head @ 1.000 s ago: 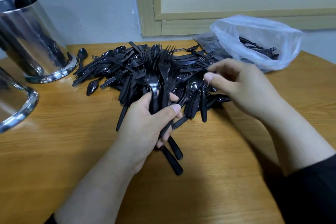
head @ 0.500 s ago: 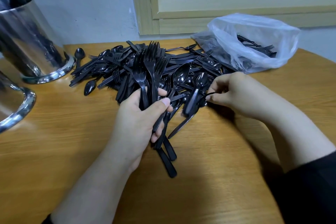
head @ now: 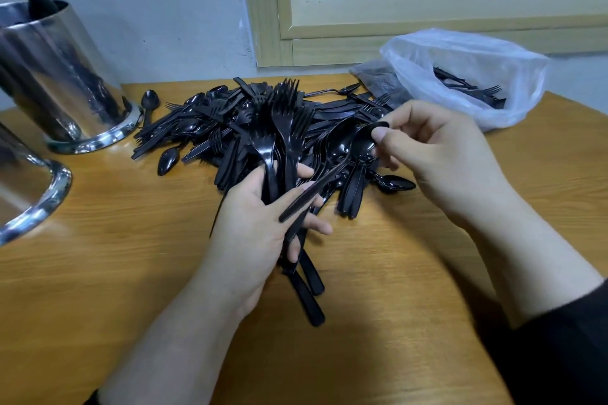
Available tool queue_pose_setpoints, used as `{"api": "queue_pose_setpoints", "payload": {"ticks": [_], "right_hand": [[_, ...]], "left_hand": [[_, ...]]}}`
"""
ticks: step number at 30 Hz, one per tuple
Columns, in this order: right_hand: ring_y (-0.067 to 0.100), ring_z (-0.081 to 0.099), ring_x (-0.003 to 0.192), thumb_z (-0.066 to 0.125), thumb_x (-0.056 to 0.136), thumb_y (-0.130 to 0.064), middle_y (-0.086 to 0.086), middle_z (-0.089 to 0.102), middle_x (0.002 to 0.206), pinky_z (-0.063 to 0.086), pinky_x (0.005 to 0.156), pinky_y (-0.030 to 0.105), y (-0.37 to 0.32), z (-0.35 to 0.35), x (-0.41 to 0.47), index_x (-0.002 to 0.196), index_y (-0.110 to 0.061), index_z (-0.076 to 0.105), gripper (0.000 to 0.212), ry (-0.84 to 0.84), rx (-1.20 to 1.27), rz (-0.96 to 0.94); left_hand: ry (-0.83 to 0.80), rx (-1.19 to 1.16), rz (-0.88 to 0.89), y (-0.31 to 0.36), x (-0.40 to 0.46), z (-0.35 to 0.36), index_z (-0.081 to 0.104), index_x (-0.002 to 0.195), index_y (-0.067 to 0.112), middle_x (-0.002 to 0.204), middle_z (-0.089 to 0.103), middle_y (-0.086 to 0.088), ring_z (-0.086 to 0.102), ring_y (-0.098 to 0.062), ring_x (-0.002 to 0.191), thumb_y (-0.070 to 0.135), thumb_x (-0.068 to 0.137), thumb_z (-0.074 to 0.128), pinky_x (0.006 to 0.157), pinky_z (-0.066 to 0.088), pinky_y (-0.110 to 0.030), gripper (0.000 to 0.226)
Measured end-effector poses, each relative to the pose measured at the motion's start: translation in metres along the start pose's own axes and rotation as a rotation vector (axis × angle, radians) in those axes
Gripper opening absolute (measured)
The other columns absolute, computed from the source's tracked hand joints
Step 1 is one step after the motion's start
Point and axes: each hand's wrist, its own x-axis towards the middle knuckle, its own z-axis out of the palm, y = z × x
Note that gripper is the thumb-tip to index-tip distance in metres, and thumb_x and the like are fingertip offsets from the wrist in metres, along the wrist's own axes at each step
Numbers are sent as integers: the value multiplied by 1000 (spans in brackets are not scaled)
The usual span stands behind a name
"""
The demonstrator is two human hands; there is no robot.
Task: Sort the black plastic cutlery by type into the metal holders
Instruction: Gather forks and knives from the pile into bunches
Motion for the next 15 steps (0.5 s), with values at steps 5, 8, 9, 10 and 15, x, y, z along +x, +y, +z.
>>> {"api": "queue_pose_setpoints", "payload": {"ticks": [5, 8, 9, 10, 15], "right_hand": [[16, 52, 61, 66, 95, -13, 15, 63, 68, 41, 62, 33, 2, -8, 0, 82, -14, 63, 13, -66, -146, -8], [13, 57, 62, 66, 95, -13, 4, 65, 66, 44, 65, 33, 3, -10, 1, 84, -15, 65, 11, -80, -176, -19], [13, 59, 64, 66, 95, -14, 3, 67, 67, 46, 66, 32, 3, -7, 0, 84, -15, 65, 10, -89, -171, -18], [12, 60, 64, 67, 94, -14, 1, 70, 69, 46, 66, 31, 5, -3, -1, 85, -14, 66, 10, -102, -179, -15], [4, 56, 57, 69, 92, -19, -5, 66, 63, 41, 64, 25, 10, 6, -2, 82, -18, 66, 11, -154, -273, 16]], "left_hand": [[-45, -12, -45, 4, -2, -2, 65, 111, 16, 78, 71, -8, 70, -28, 64, 14, 99, 64, 41, 43, -28, 13], [-63, -18, -64, 5, -3, -1, 63, 114, 14, 75, 70, -5, 70, -27, 64, 12, 99, 64, 42, 44, -28, 16], [-70, -29, -76, 5, -4, 0, 63, 115, 13, 74, 69, -3, 69, -27, 63, 11, 98, 64, 42, 44, -28, 17], [-73, -34, -86, 4, -4, 1, 63, 115, 13, 73, 69, -2, 69, -26, 62, 10, 98, 64, 42, 44, -28, 17], [-77, -10, -96, 2, -2, 0, 64, 113, 15, 75, 70, 0, 70, -26, 65, 12, 96, 69, 47, 49, -29, 17]]}}
